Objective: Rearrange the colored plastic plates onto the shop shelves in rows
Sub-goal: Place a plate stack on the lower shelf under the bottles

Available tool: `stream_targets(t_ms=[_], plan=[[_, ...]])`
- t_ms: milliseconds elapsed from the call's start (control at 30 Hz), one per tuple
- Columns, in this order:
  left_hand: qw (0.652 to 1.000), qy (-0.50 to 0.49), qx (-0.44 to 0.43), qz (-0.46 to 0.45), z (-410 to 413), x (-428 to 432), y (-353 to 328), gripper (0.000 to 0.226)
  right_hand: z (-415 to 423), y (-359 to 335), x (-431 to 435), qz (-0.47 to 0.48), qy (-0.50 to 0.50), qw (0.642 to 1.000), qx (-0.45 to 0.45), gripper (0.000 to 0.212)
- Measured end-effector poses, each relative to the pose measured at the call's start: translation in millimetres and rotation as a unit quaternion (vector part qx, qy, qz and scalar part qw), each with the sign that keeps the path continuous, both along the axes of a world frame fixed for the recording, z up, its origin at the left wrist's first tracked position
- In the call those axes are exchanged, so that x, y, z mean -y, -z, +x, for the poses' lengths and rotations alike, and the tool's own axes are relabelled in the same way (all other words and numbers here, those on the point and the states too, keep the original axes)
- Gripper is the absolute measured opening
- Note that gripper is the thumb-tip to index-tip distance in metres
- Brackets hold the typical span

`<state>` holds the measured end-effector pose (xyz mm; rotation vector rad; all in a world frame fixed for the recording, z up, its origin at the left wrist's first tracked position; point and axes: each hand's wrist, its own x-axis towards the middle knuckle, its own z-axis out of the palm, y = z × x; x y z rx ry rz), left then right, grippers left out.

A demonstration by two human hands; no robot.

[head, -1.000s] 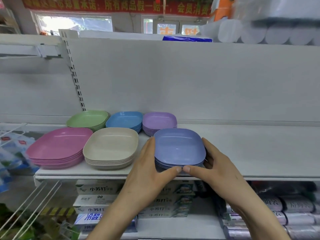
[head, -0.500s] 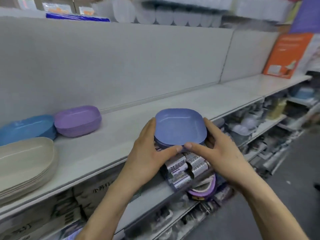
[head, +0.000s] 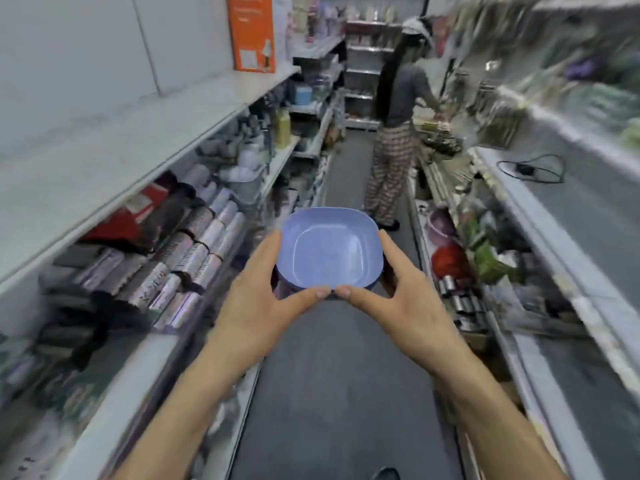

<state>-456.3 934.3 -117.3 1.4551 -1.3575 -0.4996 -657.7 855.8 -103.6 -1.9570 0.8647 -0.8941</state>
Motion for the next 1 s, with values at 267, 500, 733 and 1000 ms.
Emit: stream_targets(t_ms=[267, 500, 733, 1000], plan=[[0.977, 0.212, -0.003, 0.000, -168.2, 38.9, 3.4, 0.094, -181.1, -2.4, -53.1, 0.031, 0.216, 0.975, 0.038, 0.085], [0.935, 0.355, 0.016, 0.003, -326.8, 29.8, 3.4, 0.096, -328.6, -0.1, -129.5, 0.038, 0.346, 0.936, 0.057, 0.077], [0.885, 0.464, -0.019, 0.039, -469.3, -20.2, 24.7, 0.088, -451.1, 28.4, -212.0, 0.052, 0.452, 0.889, 0.058, 0.082], [0.830, 0.550, 0.000, 0.097, -582.7, -67.9, 62.4, 0.086, -538.5, 68.8, -294.8, 0.086, 0.535, 0.837, 0.083, 0.078]])
